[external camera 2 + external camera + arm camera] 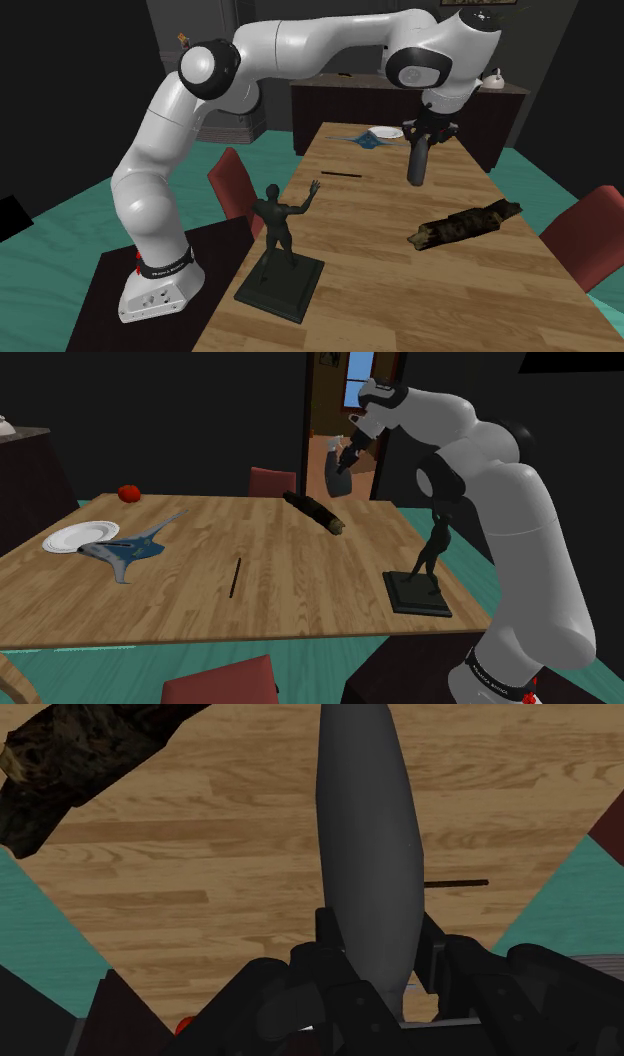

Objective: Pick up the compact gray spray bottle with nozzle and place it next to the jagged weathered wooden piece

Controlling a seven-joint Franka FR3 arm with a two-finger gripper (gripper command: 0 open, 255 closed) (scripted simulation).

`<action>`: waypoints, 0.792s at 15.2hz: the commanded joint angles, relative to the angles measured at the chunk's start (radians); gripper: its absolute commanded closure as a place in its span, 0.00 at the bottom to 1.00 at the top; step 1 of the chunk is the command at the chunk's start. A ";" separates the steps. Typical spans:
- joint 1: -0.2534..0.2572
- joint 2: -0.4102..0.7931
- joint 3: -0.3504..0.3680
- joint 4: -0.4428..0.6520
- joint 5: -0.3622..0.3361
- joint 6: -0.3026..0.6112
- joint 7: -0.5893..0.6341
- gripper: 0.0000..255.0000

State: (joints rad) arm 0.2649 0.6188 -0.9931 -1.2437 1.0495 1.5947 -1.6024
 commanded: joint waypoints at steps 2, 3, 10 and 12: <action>0.015 0.002 0.000 -0.041 0.003 0.030 -0.023 1.00; 0.020 0.002 0.001 -0.054 0.004 0.039 -0.031 1.00; 0.044 0.014 0.008 -0.134 0.020 0.102 -0.081 1.00; 0.048 0.019 0.012 -0.154 0.026 0.119 -0.096 1.00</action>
State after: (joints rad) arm 0.3133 0.6338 -0.9839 -1.3924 1.0718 1.7068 -1.6925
